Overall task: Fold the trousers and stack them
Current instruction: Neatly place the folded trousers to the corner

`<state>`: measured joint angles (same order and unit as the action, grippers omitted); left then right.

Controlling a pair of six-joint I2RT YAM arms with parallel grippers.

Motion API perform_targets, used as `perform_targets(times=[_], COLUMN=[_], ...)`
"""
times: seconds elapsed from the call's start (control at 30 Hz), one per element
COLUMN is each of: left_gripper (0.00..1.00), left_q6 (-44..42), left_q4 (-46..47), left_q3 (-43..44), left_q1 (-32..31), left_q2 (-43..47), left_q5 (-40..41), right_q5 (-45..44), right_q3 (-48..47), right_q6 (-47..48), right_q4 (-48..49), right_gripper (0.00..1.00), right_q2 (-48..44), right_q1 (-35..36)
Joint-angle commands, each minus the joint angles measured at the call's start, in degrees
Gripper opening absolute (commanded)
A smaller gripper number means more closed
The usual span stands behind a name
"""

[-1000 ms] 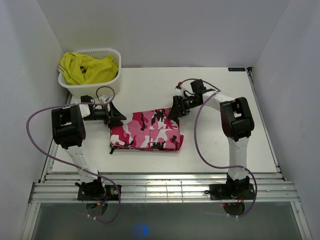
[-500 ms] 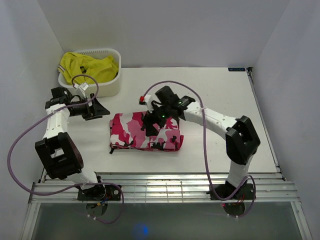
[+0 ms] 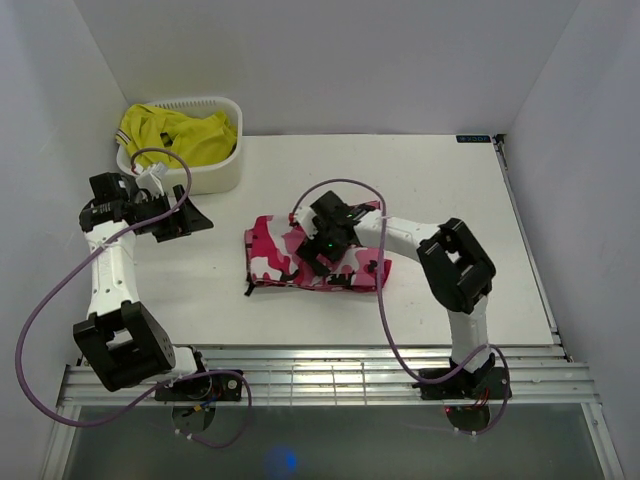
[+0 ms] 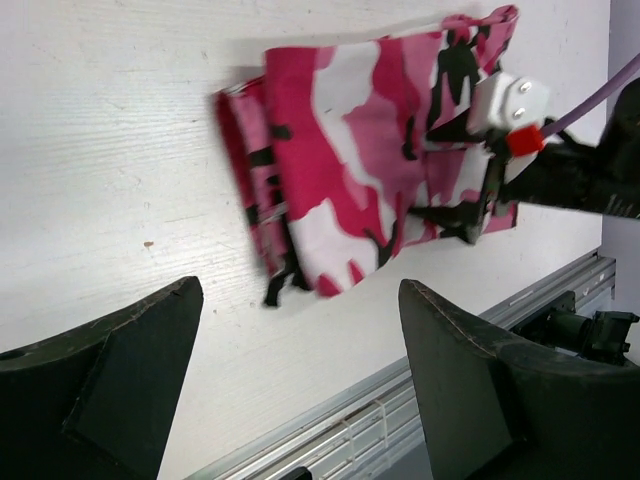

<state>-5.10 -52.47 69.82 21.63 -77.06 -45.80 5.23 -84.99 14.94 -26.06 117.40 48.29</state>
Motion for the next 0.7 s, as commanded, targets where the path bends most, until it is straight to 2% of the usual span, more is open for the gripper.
perform_targets(times=[0.0,0.07,0.23,0.3,0.43,0.47,0.57,0.6,0.67], left_gripper=[0.90,0.90,0.90,0.90,0.91,0.91,0.91,0.91,0.91], left_q6=[-0.4,-0.4,-0.1,-0.1,-0.7,-0.8,-1.1,-1.1,-1.0], left_q4=[-1.0,-0.6,0.0,0.3,0.3,0.1,-0.4,-0.4,-0.4], left_q3=[-0.6,-1.0,-1.4,-1.2,-0.7,-0.4,-0.1,0.0,0.0], left_q1=[-0.1,-0.1,-0.1,-0.1,-0.1,-0.1,-0.1,-0.1,-0.1], left_q2=[1.1,0.7,0.1,0.2,0.8,0.9,1.6,1.9,2.6], left_q5=[0.2,-0.4,-2.7,-2.7,-2.6,-2.5,-2.2,-2.0,-1.7], right_q5=[-7.5,-6.6,-5.9,-1.7,4.0,5.0,5.5,4.0,0.5], right_q3=[11.3,16.9,21.9,20.6,14.3,12.6,5.6,2.5,0.6], right_q6=[8.2,15.3,30.8,36.9,42.5,42.5,33.9,24.4,12.8], right_q4=[-5.7,-5.6,-6.5,-8.7,-11.7,-12.8,-14.0,-14.2,-15.7], right_gripper=[0.96,0.96,0.96,0.96,0.95,0.95,0.92,0.91,0.90], right_q2=[-4.4,-9.4,-16.9,-19.0,-21.4,-22.3,-24.8,-25.5,-26.9], right_q1=[-11.6,-15.3,-27.3,-32.2,-38.6,-39.4,-40.0,-39.9,-39.9])
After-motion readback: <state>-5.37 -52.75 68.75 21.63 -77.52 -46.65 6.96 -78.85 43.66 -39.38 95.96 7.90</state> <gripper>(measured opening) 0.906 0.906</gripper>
